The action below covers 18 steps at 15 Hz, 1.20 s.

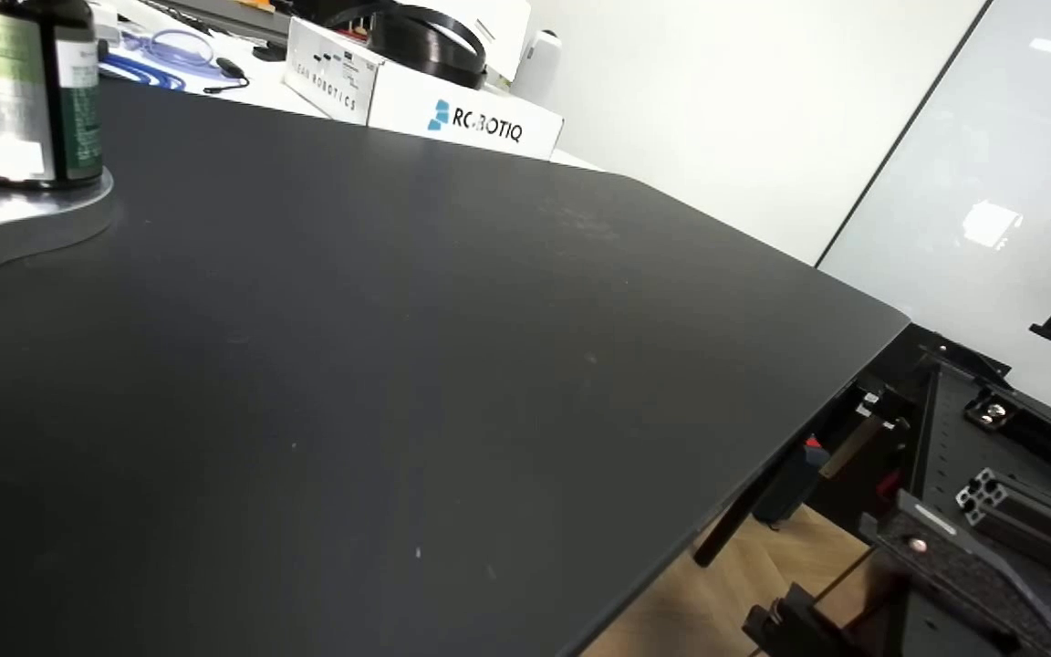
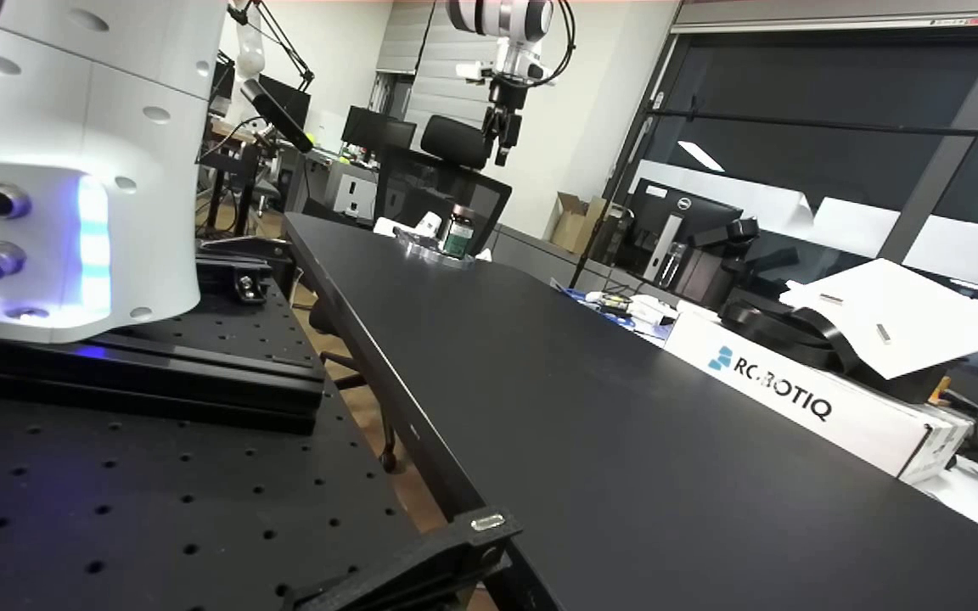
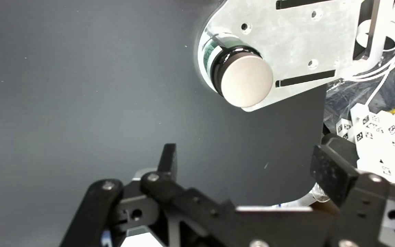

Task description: Move the bottle to the right side of the table

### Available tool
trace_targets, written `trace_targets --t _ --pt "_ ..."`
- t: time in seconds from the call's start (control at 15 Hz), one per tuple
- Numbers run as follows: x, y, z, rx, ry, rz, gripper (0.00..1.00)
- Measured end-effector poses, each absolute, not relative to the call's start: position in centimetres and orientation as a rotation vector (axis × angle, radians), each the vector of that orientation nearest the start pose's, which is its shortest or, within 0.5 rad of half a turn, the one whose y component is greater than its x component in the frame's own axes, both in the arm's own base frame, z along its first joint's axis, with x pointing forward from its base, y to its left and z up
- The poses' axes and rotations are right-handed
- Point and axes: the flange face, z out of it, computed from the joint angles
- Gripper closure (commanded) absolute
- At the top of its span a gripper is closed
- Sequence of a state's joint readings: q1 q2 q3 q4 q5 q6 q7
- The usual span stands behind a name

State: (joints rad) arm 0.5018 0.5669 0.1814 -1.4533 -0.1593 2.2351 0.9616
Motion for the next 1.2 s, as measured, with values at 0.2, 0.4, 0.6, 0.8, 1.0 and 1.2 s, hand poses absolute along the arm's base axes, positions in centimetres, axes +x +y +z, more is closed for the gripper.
trace_targets --t 0.2,0.4,0.6,0.8,1.0,1.2 --pt "59.4 45.9 36.5 -2.987 0.338 -0.262 0.0" --pt "59.6 47.5 35.0 -3.013 0.324 -0.235 0.0" --pt "59.7 48.4 33.7 -3.044 0.32 -0.204 0.0" --pt "60.0 48.7 32.4 -3.068 0.326 -0.179 0.0" --pt "60.3 48.7 31.0 -3.087 0.341 -0.148 0.0" --pt "60.5 48.6 29.4 -3.095 0.353 -0.117 0.0"
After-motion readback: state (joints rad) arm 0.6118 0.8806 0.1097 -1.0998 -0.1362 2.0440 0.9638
